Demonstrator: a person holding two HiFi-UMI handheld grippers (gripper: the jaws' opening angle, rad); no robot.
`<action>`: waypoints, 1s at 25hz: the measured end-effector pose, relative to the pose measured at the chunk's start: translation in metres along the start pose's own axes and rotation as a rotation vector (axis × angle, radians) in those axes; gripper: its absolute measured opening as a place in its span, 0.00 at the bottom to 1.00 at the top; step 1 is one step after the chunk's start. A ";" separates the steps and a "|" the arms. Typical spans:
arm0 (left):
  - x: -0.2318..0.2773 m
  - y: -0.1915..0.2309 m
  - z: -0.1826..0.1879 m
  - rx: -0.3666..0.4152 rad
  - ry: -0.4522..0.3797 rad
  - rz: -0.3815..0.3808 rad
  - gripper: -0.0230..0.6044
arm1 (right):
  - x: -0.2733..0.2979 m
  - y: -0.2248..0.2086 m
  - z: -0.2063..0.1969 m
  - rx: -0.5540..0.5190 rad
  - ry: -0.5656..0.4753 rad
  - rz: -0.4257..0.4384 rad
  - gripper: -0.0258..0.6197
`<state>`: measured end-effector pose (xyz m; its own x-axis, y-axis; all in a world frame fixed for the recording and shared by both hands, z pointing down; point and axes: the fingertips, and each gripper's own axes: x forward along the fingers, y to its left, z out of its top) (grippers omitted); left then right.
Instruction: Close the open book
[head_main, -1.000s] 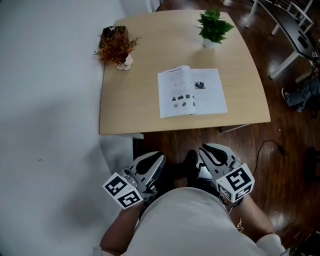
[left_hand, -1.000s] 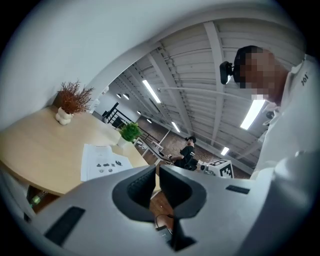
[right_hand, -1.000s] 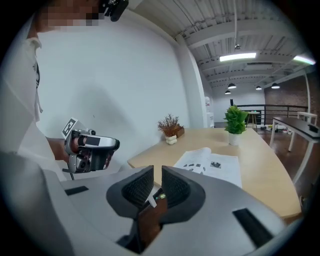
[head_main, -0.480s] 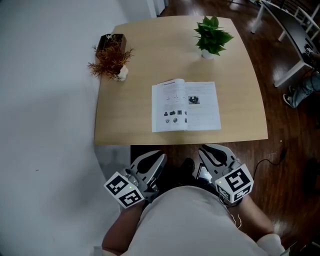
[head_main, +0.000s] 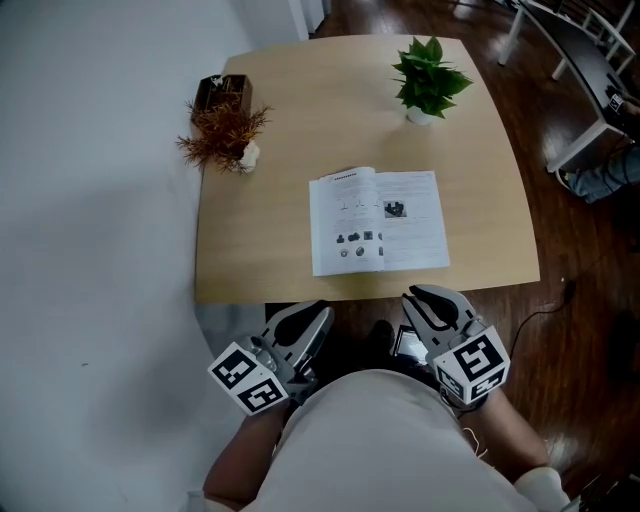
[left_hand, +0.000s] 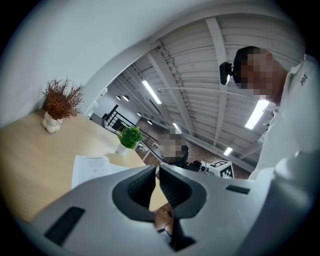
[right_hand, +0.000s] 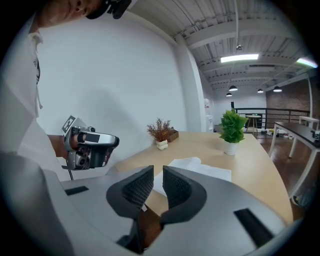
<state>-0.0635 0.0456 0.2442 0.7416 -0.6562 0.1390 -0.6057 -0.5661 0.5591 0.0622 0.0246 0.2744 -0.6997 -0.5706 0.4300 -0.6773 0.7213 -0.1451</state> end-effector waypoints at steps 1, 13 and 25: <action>-0.003 0.004 0.002 0.001 0.003 -0.003 0.04 | 0.002 0.002 0.002 0.002 -0.002 -0.009 0.11; -0.026 0.044 0.018 -0.033 0.005 -0.004 0.04 | 0.029 0.006 0.016 -0.005 0.022 -0.063 0.11; -0.018 0.091 0.003 -0.056 0.051 0.034 0.04 | 0.083 0.009 0.028 -0.122 0.070 -0.006 0.11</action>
<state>-0.1331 0.0042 0.2900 0.7352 -0.6477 0.1997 -0.6152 -0.5140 0.5977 -0.0080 -0.0275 0.2834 -0.6753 -0.5489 0.4926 -0.6455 0.7630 -0.0346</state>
